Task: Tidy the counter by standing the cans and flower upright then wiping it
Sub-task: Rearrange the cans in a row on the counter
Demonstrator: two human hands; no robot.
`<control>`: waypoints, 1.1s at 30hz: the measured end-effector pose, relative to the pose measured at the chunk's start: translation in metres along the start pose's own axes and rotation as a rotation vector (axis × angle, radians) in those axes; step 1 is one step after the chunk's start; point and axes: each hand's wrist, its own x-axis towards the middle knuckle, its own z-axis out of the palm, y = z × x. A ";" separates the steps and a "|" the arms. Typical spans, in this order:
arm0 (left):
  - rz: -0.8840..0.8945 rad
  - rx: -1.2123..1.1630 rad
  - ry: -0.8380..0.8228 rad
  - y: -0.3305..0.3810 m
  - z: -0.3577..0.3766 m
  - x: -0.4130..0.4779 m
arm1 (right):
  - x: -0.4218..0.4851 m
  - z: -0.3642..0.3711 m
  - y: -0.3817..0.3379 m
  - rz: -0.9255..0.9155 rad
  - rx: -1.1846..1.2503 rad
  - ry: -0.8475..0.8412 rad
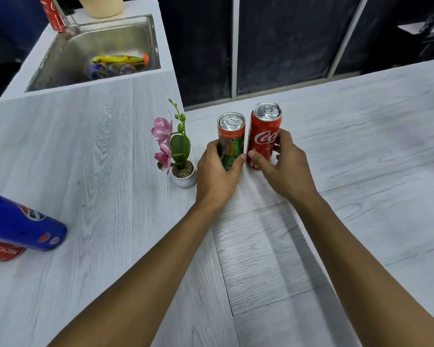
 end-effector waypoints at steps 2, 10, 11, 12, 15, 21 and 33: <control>0.004 -0.003 -0.002 0.000 0.000 0.001 | 0.001 -0.001 0.000 0.003 0.005 0.007; -0.004 -0.014 -0.045 0.002 -0.008 -0.010 | -0.018 -0.008 -0.002 -0.004 0.021 0.042; -0.004 -0.017 -0.052 0.002 -0.009 -0.013 | -0.022 -0.009 -0.002 -0.002 0.021 0.045; -0.001 -0.017 -0.058 0.001 -0.011 -0.017 | -0.027 -0.010 -0.002 -0.002 0.019 0.049; 0.008 -0.027 -0.063 -0.001 -0.019 -0.029 | -0.041 -0.013 -0.002 0.001 0.021 0.057; 0.010 -0.044 -0.071 -0.007 -0.041 -0.053 | -0.073 -0.010 -0.010 -0.008 0.021 0.057; -0.029 -0.023 -0.054 -0.029 -0.113 -0.104 | -0.135 0.024 -0.048 -0.039 0.079 0.013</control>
